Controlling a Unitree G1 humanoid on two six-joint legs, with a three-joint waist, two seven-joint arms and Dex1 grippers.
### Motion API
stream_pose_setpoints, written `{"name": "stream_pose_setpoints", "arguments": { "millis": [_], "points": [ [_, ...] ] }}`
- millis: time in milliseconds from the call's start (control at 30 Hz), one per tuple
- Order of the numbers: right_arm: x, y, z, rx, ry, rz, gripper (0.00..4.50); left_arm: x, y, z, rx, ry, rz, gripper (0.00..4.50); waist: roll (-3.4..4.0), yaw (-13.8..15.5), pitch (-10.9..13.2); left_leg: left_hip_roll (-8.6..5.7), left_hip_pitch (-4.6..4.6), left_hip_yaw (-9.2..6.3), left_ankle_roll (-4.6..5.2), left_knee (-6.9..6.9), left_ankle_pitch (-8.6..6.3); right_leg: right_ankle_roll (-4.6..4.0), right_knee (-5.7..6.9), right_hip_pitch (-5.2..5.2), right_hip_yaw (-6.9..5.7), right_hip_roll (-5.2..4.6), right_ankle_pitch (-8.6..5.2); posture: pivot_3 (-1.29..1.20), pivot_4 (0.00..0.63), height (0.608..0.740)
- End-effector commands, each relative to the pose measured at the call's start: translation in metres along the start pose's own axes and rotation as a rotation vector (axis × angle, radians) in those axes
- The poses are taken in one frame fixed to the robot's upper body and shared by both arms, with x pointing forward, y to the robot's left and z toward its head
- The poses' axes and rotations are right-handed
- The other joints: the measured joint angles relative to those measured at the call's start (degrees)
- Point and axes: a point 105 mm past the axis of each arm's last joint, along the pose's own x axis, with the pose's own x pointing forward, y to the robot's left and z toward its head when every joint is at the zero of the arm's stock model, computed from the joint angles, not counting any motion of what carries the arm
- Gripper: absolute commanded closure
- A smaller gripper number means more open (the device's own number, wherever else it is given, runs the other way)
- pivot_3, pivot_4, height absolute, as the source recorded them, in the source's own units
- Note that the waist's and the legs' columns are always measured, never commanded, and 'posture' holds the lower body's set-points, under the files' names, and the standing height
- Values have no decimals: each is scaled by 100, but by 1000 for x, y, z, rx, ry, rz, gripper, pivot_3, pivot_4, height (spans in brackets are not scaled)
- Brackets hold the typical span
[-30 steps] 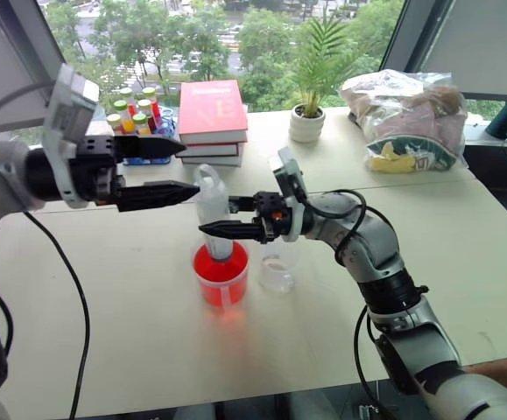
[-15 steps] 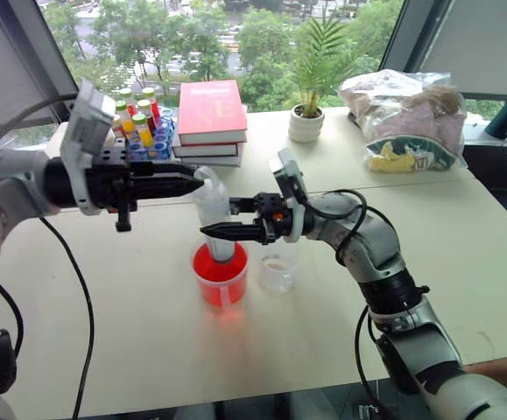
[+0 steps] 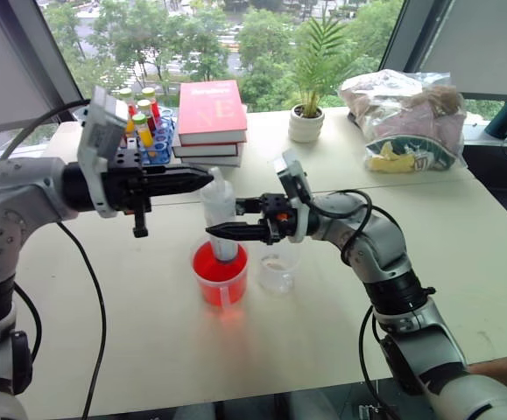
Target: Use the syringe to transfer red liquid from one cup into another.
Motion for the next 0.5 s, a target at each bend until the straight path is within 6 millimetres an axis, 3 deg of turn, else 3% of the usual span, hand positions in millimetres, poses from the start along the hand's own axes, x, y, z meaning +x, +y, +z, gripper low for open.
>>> {"name": "stream_pose_setpoints", "arguments": {
  "millis": [33, 267, 500],
  "points": [
    [7, 14, 12, -42, -24, 75, 3061, 1, -4, 22, 69, -48, -6, 4459, 0, 5, 0, 0, 0, 0, 0, 0, 0, 0, 0, 0, 0, 0, 0, 0, 150, 740],
    [6, 18, 8, -6, -12, 94, 3061, -2, -1, 45, 93, -117, 15, 4459, 0, 3, 0, -1, 0, 0, -1, 3, 1, 0, -1, 3, 0, -1, 0, 0, 150, 740],
    [6, 18, 3, 26, 2, 100, 3061, -5, -2, 53, 104, -140, 35, 4459, 0, 1, 0, 0, 2, -2, -2, 2, 1, 0, 3, 1, 0, 0, 0, 0, 150, 740]
  ]
}}
